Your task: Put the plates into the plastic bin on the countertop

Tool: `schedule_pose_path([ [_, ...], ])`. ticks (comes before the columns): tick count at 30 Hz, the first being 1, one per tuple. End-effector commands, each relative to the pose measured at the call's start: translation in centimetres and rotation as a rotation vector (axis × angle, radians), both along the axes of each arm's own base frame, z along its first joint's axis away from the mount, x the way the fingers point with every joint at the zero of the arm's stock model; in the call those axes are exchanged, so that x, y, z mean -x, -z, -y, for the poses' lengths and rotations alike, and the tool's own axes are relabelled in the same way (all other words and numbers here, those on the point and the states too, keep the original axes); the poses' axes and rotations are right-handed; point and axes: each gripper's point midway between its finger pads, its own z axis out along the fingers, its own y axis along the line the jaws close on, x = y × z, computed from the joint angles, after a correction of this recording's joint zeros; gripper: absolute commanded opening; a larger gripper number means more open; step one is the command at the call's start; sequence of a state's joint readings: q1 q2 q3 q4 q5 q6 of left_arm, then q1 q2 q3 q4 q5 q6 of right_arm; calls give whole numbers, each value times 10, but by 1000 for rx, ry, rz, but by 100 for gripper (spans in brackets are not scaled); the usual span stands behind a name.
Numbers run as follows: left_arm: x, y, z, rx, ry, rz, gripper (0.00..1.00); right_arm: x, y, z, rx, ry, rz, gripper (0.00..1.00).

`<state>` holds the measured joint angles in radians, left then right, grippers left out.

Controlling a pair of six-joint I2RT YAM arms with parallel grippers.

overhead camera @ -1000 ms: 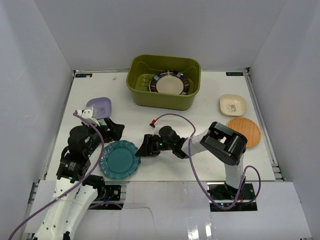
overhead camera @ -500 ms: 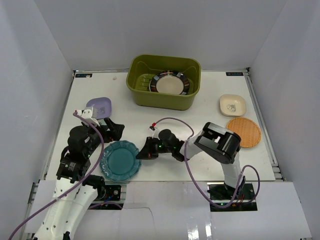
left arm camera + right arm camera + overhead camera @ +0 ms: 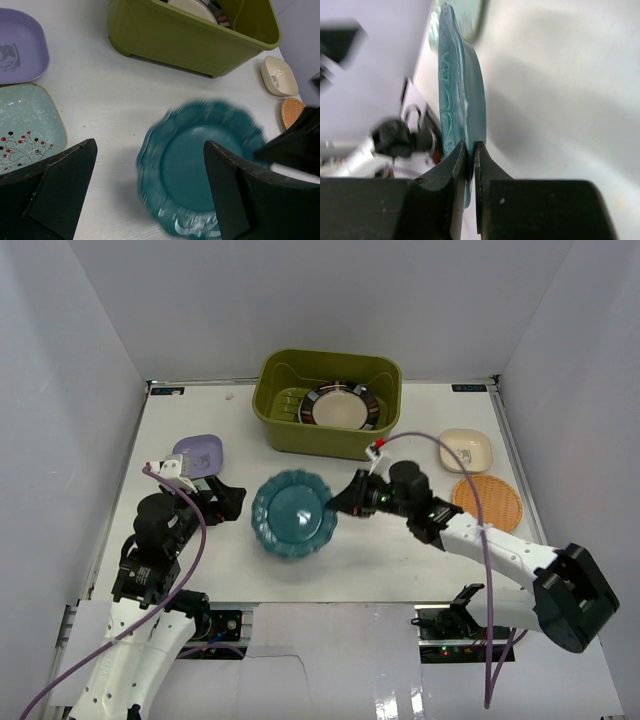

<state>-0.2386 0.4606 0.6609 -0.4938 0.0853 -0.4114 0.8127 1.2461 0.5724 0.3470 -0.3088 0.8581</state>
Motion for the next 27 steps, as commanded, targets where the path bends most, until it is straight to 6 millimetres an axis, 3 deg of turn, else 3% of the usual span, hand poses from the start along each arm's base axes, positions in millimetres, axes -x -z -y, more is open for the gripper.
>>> schedule_pose_path([
  [1, -1, -3, -6, 4, -34, 7, 98, -69, -161, 25, -229, 163, 371, 8],
  [2, -1, -3, -5, 2, -32, 6, 98, -90, -196, 38, -253, 210, 423, 8],
  [4, -2, -2, -5, 2, -29, 3, 98, -107, -226, 46, -267, 227, 481, 8],
  [5, -2, -2, -4, 5, -27, -1, 98, -131, -223, 51, -228, 269, 471, 8],
  [6, -2, -1, -4, 5, -29, -6, 98, -145, -255, 54, -245, 293, 538, 8],
  [7, -3, 1, -5, 2, -33, -13, 98, -158, -264, 57, -245, 313, 555, 8],
  [8, -4, 1, -7, 3, -49, -17, 98, -190, -253, 62, -211, 355, 538, 8],
  [9, -5, 3, -9, 5, -63, -27, 98, -205, -276, 66, -226, 388, 576, 8],
  [10, -6, 5, -9, 13, -73, -41, 98, -236, -256, 68, -188, 418, 540, 8],
  [11, -7, 7, -8, 38, -82, -55, 98, -250, -256, 70, -179, 429, 539, 8],
  [12, -8, 8, -6, 53, -82, -66, 98, -262, -271, 71, -191, 438, 557, 8],
  [13, -10, 13, -5, 64, -88, -87, 98, -286, -248, 70, -168, 447, 508, 8],
  [15, -11, 18, -1, 108, -92, -119, 98, -303, -255, 68, -172, 449, 514, 8],
  [16, -14, 26, 1, 119, -96, -144, 98, -319, -236, 68, -153, 454, 481, 8],
  [18, -16, 34, -2, 159, -142, -181, 98, -331, -235, 68, -153, 455, 475, 8],
  [22, -17, 55, -16, 197, -262, -226, 98, -354, -205, 71, -132, 461, 417, 8],
  [27, -2, 89, -38, 214, -440, -353, 98, -363, -167, 67, -87, 446, 358, 8],
])
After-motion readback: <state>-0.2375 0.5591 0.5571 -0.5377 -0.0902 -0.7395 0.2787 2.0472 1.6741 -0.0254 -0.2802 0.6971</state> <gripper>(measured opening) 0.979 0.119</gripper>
